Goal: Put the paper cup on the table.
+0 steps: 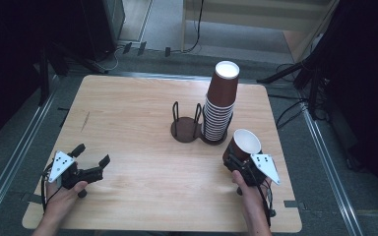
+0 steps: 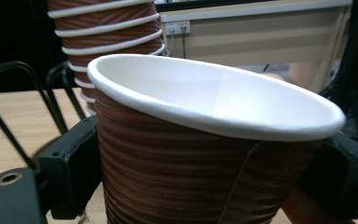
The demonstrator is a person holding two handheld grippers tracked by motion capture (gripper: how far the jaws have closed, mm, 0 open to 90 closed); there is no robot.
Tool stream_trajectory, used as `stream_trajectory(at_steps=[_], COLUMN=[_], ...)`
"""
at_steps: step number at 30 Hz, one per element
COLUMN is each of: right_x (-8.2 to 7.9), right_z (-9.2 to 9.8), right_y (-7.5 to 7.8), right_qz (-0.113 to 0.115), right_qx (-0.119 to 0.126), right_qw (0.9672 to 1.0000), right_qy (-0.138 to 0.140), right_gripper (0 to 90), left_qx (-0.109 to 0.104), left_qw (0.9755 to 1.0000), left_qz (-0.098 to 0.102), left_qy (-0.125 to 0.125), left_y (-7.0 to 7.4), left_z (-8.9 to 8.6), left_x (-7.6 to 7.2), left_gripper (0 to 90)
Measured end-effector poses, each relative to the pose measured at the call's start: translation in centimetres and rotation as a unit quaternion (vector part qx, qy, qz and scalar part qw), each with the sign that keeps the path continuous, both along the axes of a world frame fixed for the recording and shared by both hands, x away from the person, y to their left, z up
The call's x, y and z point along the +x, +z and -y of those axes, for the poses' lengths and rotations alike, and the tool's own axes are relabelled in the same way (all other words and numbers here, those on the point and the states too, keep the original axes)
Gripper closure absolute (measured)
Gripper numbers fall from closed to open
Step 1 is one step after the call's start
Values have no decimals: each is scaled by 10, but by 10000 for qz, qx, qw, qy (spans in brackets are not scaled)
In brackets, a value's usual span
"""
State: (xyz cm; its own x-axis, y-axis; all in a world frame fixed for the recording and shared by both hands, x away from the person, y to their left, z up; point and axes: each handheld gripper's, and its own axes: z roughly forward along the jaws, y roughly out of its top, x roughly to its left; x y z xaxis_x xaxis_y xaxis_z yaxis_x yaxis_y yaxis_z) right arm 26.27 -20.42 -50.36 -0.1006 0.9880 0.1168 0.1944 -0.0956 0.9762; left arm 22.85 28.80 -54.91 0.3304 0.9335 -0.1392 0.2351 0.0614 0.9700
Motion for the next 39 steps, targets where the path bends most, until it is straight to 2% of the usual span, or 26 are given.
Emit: stream_trajectory(at_steps=[6, 9, 12, 15, 16, 18, 20, 22, 25, 28, 31, 34, 39], right_x=[6, 10, 14, 18, 19, 21, 22, 23, 24, 24, 24, 24, 23], right_z=[-2, 0, 2, 4, 4, 3, 2, 1, -2, -5, -10, -11, -11], right_y=[-7, -11, -15, -21, -23, -25, -27, -28, -30, -30, -34, -36, -36], right_qz=[187, 148, 116, 190, 192, 164, 127, 141, 220, 234, 217, 180, 106], right_qx=[-600, -699, -758, -969, -996, -1047, -1082, -1116, -1219, -1273, -1485, -1575, -1492], right_qw=[9979, 9973, 9969, 9949, 9947, 9942, 9939, 9936, 9922, 9916, 9887, 9873, 9886], right_qy=[-127, -157, -170, -203, -172, -162, -176, -137, -125, -23, 55, 107, 168], right_gripper=[102, 102, 102, 101, 101, 100, 99, 99, 98, 95, 91, 87, 80], left_qx=[0, 85, 47, 59, 33, -129, -285, -204, -120, -137, -157, -183, -224], left_qw=[9999, 9993, 9992, 9990, 9990, 9992, 9988, 9984, 9984, 9983, 9980, 9979, 9980], left_qz=[-46, -85, -107, -135, -138, -132, -191, -225, -258, -285, -332, -331, -339], left_qy=[135, 359, 392, 429, 429, 341, 357, 477, 490, 487, 508, 526, 489], left_y=[-1, -1, -1, -1, -1, 0, 1, 1, 1, 1, 0, 0, 0], left_z=[-3, -4, -5, -5, -5, -6, -6, -6, -4, -4, -4, -5, -6], left_x=[1, 1, 1, 1, 2, 2, 3, 3, 3, 3, 3, 3, 3], left_gripper=[18, 127, 140, 138, 128, 11, 0, 0, 0, 0, 0, 0, 0])
